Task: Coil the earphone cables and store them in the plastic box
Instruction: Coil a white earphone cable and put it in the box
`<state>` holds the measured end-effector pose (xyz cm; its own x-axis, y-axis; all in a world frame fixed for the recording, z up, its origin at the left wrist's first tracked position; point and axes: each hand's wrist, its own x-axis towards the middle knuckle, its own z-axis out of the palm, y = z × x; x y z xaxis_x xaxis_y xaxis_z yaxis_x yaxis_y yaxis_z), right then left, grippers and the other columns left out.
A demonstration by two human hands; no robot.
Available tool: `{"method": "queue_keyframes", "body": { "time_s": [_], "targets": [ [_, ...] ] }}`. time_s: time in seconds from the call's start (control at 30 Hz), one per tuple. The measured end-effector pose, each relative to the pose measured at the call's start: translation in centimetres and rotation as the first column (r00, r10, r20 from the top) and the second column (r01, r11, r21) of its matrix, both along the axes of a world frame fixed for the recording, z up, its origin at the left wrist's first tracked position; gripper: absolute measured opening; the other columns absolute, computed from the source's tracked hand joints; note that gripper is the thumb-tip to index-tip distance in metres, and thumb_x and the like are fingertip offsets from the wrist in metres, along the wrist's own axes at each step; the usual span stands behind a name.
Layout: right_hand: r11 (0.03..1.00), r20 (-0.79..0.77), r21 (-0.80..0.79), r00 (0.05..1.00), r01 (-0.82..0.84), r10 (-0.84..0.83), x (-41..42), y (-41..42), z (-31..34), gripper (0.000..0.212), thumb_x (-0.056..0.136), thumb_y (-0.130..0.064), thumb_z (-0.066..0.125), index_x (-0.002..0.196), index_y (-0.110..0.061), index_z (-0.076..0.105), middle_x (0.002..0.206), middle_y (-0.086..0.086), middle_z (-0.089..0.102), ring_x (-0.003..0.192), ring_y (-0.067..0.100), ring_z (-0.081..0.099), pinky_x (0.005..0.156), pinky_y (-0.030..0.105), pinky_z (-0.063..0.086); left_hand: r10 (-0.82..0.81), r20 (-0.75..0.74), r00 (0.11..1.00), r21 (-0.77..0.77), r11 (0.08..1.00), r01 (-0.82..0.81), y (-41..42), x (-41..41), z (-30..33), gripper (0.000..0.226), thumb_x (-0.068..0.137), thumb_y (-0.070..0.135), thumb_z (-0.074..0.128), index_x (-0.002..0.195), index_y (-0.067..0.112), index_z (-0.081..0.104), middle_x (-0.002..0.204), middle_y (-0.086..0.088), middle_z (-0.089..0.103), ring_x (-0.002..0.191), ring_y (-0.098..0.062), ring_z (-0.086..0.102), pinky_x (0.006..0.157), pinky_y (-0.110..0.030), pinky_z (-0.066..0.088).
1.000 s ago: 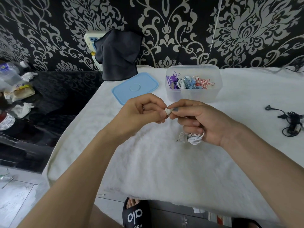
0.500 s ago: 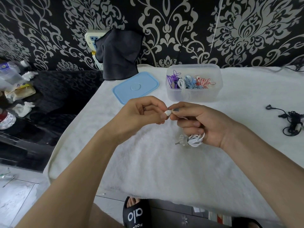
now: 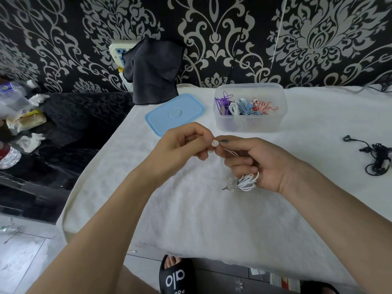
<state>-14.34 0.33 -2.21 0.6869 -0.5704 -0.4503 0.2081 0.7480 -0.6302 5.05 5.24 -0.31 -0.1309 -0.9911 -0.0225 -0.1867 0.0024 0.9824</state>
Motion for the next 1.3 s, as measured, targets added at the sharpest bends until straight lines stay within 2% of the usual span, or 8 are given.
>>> {"method": "queue_keyframes", "body": {
  "time_s": [0.27,0.4,0.57,0.63,0.77,0.9,1.07,1.3],
  "targets": [
    [1.0,0.0,-0.004,1.0,0.016,-0.016,-0.2,0.0,-0.3,0.014,0.083,-0.008,0.061,0.096,-0.01,0.066,0.074,0.002,0.064,0.037,0.003,0.024,0.03,0.011,0.02,0.022,0.023,0.999,-0.001,1.0,-0.022,-0.2,-0.8,0.1,0.012,0.095,0.0,0.063,0.086,0.008,0.065,0.08,-0.01,0.065,0.07,-0.018,0.057,0.071,-0.026,0.05],
    [0.999,0.033,0.03,0.999,0.024,-0.025,-0.4,0.0,-0.3,0.017,0.095,-0.006,0.051,0.095,-0.011,0.067,0.075,0.0,0.066,0.037,0.003,0.023,0.032,0.011,0.017,0.068,0.061,0.996,-0.117,0.991,-0.06,0.1,-1.4,0.2,0.01,0.096,-0.003,0.061,0.09,0.005,0.061,0.077,-0.004,0.067,0.068,-0.013,0.06,0.068,-0.021,0.05],
    [0.991,0.102,0.123,0.993,0.049,-0.062,-0.5,-0.1,-0.4,0.02,0.084,-0.007,0.058,0.102,-0.012,0.064,0.079,-0.001,0.066,0.037,0.004,0.024,0.033,0.012,0.016,0.077,0.184,0.98,-0.24,0.97,-0.031,0.3,-1.5,0.1,0.004,0.098,0.004,0.064,0.095,0.007,0.063,0.081,0.011,0.071,0.076,-0.016,0.066,0.075,-0.03,0.057],
    [0.991,0.107,0.123,0.992,0.049,-0.063,-0.6,-0.2,-0.5,0.022,0.084,-0.007,0.058,0.105,-0.011,0.063,0.08,-0.001,0.066,0.037,0.004,0.024,0.032,0.012,0.018,0.077,0.215,0.974,-0.263,0.965,-0.019,0.3,-1.6,0.1,0.003,0.098,0.005,0.064,0.096,0.007,0.065,0.083,0.011,0.071,0.078,-0.017,0.068,0.078,-0.035,0.059],
    [0.989,0.114,0.142,0.991,0.047,-0.064,-0.7,-0.1,-0.4,0.019,0.084,-0.007,0.058,0.102,-0.011,0.062,0.078,-0.001,0.065,0.037,0.004,0.024,0.03,0.012,0.019,0.074,0.281,0.957,-0.336,0.942,0.025,0.5,-1.8,0.5,0.007,0.096,0.003,0.067,0.094,0.01,0.066,0.083,0.011,0.071,0.078,-0.014,0.07,0.078,-0.023,0.055],
    [0.985,0.134,0.168,0.989,0.032,-0.055,-0.6,0.1,-0.1,0.014,0.087,-0.007,0.055,0.099,-0.01,0.062,0.077,-0.001,0.064,0.036,0.005,0.023,0.031,0.011,0.017,0.135,0.369,0.919,-0.426,0.904,0.038,0.3,-1.7,0.4,0.007,0.092,0.003,0.071,0.092,0.008,0.067,0.083,0.003,0.073,0.078,-0.02,0.071,0.077,-0.029,0.058],
    [0.986,0.119,0.165,0.992,0.028,-0.048,-0.5,0.2,0.0,0.013,0.09,-0.007,0.054,0.087,-0.009,0.067,0.074,-0.002,0.062,0.035,0.006,0.023,0.029,0.012,0.019,0.211,0.479,0.852,-0.525,0.847,0.085,0.1,-1.7,0.6,0.006,0.088,0.005,0.074,0.088,0.009,0.069,0.078,0.003,0.069,0.075,-0.014,0.066,0.072,-0.021,0.053],
    [0.983,0.143,0.183,0.989,-0.001,-0.025,-0.7,0.4,0.2,0.004,0.088,-0.009,0.057,0.087,-0.009,0.061,0.069,-0.003,0.059,0.033,0.007,0.025,0.031,0.011,0.017,0.195,0.471,0.86,-0.54,0.835,0.107,0.2,-1.7,0.7,0.007,0.086,0.005,0.075,0.089,0.008,0.07,0.077,0.0,0.069,0.073,-0.017,0.067,0.072,-0.022,0.053]
  ]
}}
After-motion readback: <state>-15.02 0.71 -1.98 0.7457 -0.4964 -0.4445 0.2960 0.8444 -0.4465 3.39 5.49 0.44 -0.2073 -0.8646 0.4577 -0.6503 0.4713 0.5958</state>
